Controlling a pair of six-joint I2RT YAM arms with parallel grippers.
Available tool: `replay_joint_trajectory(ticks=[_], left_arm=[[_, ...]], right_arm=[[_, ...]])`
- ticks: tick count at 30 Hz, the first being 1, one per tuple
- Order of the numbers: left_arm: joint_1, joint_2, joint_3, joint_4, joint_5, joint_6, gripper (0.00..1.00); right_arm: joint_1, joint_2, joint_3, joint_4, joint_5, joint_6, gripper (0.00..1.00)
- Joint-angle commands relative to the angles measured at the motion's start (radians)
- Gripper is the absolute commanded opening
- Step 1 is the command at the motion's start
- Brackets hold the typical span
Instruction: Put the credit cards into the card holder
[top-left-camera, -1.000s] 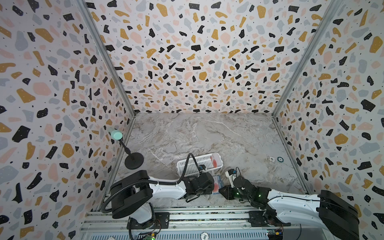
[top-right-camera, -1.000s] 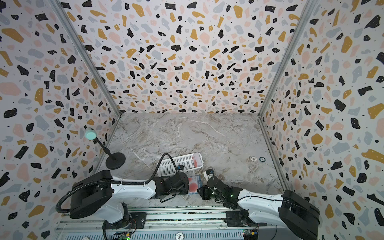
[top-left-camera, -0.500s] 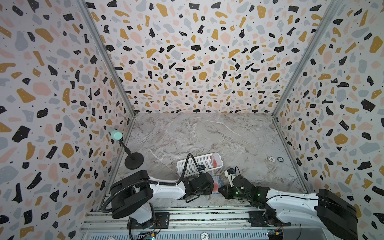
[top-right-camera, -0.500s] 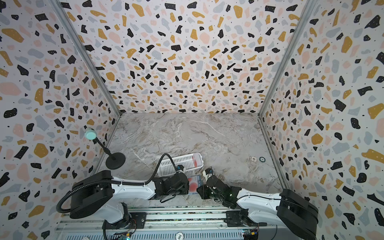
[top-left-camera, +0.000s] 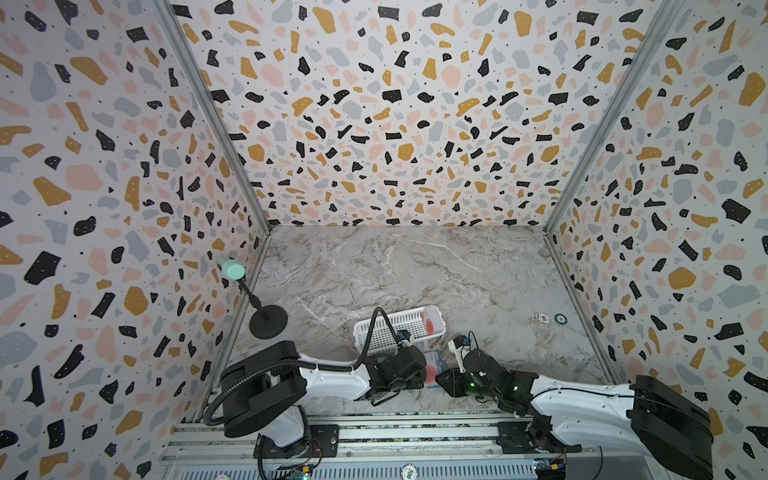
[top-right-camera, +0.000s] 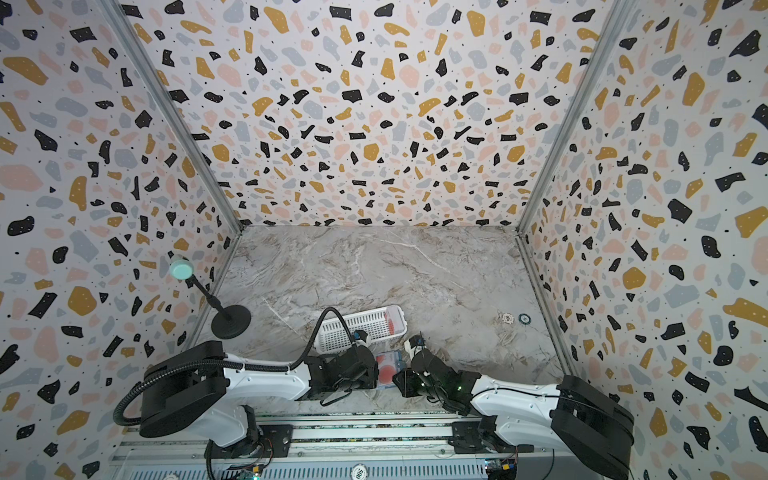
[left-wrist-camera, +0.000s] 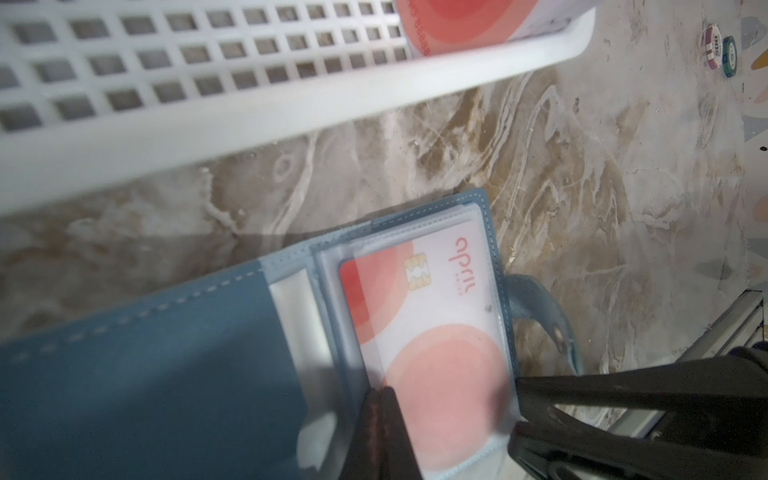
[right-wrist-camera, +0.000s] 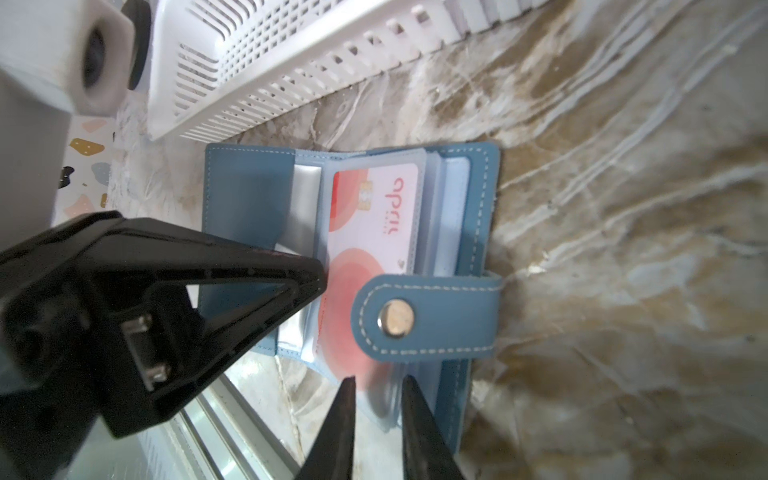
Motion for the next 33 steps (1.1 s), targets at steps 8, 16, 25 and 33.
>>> replay_joint_trajectory(ticks=[8,16,25,33], left_arm=[[-0.004,0.026,-0.034,-0.010,0.020,-0.004,0.00],[-0.004,0.025,-0.039,-0.004,0.022,-0.009,0.00],[-0.004,0.021,-0.048,0.004,0.023,-0.013,0.00],[-0.004,0.018,-0.052,0.011,0.028,-0.020,0.00]], right_arm=[[-0.003,-0.073,0.013,-0.035,0.029,-0.007,0.22],[-0.003,-0.013,0.021,-0.026,0.020,0.001,0.22],[-0.003,0.008,0.015,0.016,-0.002,-0.004,0.22],[-0.001,0.011,0.012,0.044,-0.015,-0.018,0.19]])
